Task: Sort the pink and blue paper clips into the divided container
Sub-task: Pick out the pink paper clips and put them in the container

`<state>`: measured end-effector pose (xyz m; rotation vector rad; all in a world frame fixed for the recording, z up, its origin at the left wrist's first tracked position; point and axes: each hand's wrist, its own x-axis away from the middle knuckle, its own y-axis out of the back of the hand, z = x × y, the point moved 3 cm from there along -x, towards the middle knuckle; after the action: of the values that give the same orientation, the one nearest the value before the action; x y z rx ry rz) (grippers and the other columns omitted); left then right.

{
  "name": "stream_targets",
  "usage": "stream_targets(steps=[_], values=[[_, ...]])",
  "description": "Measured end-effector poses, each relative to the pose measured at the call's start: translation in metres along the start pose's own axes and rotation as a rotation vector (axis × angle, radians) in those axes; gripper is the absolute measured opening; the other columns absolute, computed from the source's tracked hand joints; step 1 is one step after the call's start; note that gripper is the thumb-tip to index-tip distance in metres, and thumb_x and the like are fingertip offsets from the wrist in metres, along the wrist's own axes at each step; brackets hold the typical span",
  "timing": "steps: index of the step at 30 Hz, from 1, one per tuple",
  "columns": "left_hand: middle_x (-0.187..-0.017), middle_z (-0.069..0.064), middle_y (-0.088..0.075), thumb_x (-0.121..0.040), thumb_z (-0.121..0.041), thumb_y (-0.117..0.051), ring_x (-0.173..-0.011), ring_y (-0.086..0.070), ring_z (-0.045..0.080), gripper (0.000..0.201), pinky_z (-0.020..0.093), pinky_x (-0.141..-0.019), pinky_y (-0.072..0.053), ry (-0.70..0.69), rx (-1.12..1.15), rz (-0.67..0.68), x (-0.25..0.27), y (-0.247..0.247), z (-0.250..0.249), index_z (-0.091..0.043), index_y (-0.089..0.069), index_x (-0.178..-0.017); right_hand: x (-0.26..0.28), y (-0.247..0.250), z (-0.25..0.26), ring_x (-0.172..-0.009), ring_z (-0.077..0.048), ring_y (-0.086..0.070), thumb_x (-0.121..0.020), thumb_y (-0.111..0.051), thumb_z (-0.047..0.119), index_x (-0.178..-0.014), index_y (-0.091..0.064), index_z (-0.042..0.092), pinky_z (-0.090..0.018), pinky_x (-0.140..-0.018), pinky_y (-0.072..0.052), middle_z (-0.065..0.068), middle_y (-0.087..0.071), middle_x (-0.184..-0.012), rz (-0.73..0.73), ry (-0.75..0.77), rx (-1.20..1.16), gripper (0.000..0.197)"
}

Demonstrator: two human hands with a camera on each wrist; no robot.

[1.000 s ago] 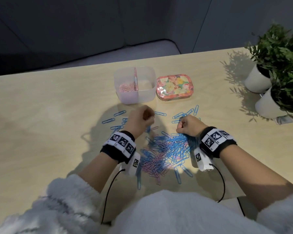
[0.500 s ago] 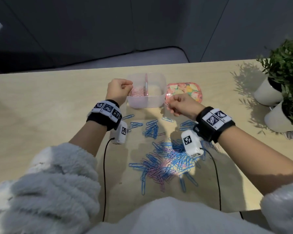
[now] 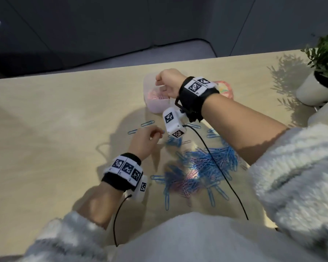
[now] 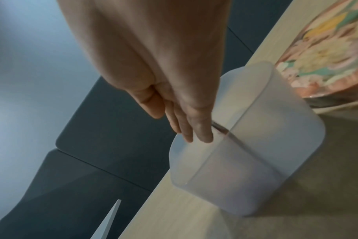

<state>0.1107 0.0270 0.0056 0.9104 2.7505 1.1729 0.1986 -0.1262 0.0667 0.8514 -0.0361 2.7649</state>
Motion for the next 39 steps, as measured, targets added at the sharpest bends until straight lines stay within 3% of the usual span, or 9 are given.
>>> stream_targets(steps=[5,9,12,17,23,28,31,34,39], values=[[-0.094,0.004,-0.071,-0.087,-0.011,-0.054,-0.086,-0.063,0.018,0.016,0.033,-0.081,-0.050,-0.058,-0.093,0.075,0.005,-0.015,-0.007,-0.013,-0.067,-0.096,0.031,0.020,0.000,-0.054,-0.013,-0.029,-0.090,-0.041,0.000,-0.070,-0.044,0.014,-0.021,-0.049,-0.027,-0.006,-0.038,-0.065,-0.013,0.174,-0.158,0.025],[-0.099,0.005,-0.070,-0.085,-0.014,-0.057,-0.093,-0.062,0.023,0.017,0.032,-0.082,-0.048,-0.129,-0.165,0.081,-0.004,-0.028,-0.019,-0.015,-0.067,-0.098,0.073,0.066,-0.029,-0.041,-0.009,-0.048,-0.094,-0.037,0.000,-0.073,-0.051,0.009,-0.017,-0.040,-0.038,-0.009,-0.050,-0.066,-0.121,0.291,-0.145,0.026],[-0.101,0.006,-0.067,-0.085,-0.021,-0.059,-0.097,-0.058,0.025,0.018,0.032,-0.081,-0.043,-0.216,-0.285,0.103,-0.015,-0.046,-0.035,-0.016,-0.066,-0.100,0.091,0.100,-0.074,-0.036,0.001,-0.052,-0.095,-0.041,0.002,-0.084,-0.057,0.008,-0.015,-0.040,-0.041,-0.003,-0.059,-0.066,-0.160,0.263,0.118,0.020],[-0.106,0.011,-0.065,-0.088,-0.028,-0.055,-0.103,-0.056,0.032,0.022,0.040,-0.084,-0.044,-0.258,-0.523,0.118,-0.029,-0.071,-0.049,-0.013,-0.063,-0.101,0.111,0.120,-0.135,-0.050,0.005,-0.054,-0.085,-0.056,-0.005,-0.073,-0.065,0.009,-0.008,-0.048,-0.040,0.008,-0.064,-0.057,-0.135,0.242,0.501,0.021],[-0.116,0.012,-0.057,-0.091,-0.027,-0.049,-0.110,-0.048,0.033,0.025,0.042,-0.091,-0.041,-0.259,-0.762,0.187,-0.032,-0.076,-0.044,-0.009,-0.057,-0.107,0.111,0.094,-0.163,-0.080,-0.022,-0.060,-0.078,-0.066,0.018,-0.079,-0.067,0.017,-0.028,-0.069,-0.042,-0.005,-0.068,-0.082,-0.086,0.208,0.930,0.002],[-0.092,0.014,-0.064,-0.089,-0.006,-0.048,-0.086,-0.058,0.030,0.011,0.038,-0.076,-0.044,-0.208,-0.223,0.161,-0.011,-0.056,-0.045,-0.004,-0.052,-0.099,0.102,0.088,-0.172,-0.085,-0.027,-0.057,-0.086,-0.058,0.022,-0.079,-0.056,0.015,-0.033,-0.073,-0.042,-0.010,-0.063,-0.088,-0.050,0.150,0.976,0.010],[-0.077,0.001,-0.056,-0.096,-0.006,-0.036,-0.068,-0.054,0.010,0.022,0.015,-0.061,-0.044,-0.013,0.114,0.202,0.001,-0.048,-0.038,-0.005,-0.047,-0.114,0.099,0.097,-0.172,-0.075,-0.024,-0.054,-0.087,-0.056,0.016,-0.065,-0.047,0.019,-0.035,-0.072,-0.044,-0.005,-0.057,-0.075,-0.034,0.156,0.867,0.024],[-0.068,0.000,-0.048,-0.095,-0.004,-0.035,-0.053,-0.054,0.002,0.020,0.008,-0.045,-0.037,0.213,0.367,0.267,0.006,-0.051,-0.033,-0.007,-0.055,-0.097,0.103,0.105,-0.173,-0.078,-0.024,-0.059,-0.084,-0.054,0.011,-0.069,-0.051,0.022,-0.034,-0.075,-0.047,-0.002,-0.061,-0.076,-0.075,0.207,0.873,0.019],[-0.078,0.000,-0.053,-0.088,-0.032,-0.056,-0.074,-0.051,0.019,0.020,0.028,-0.063,-0.036,0.058,-0.109,0.173,0.004,-0.061,-0.030,-0.013,-0.051,-0.083,0.111,0.097,-0.180,-0.080,-0.022,-0.055,-0.081,-0.064,0.017,-0.075,-0.053,0.024,-0.029,-0.070,-0.040,0.003,-0.056,-0.079,-0.062,0.204,1.032,0.015]])
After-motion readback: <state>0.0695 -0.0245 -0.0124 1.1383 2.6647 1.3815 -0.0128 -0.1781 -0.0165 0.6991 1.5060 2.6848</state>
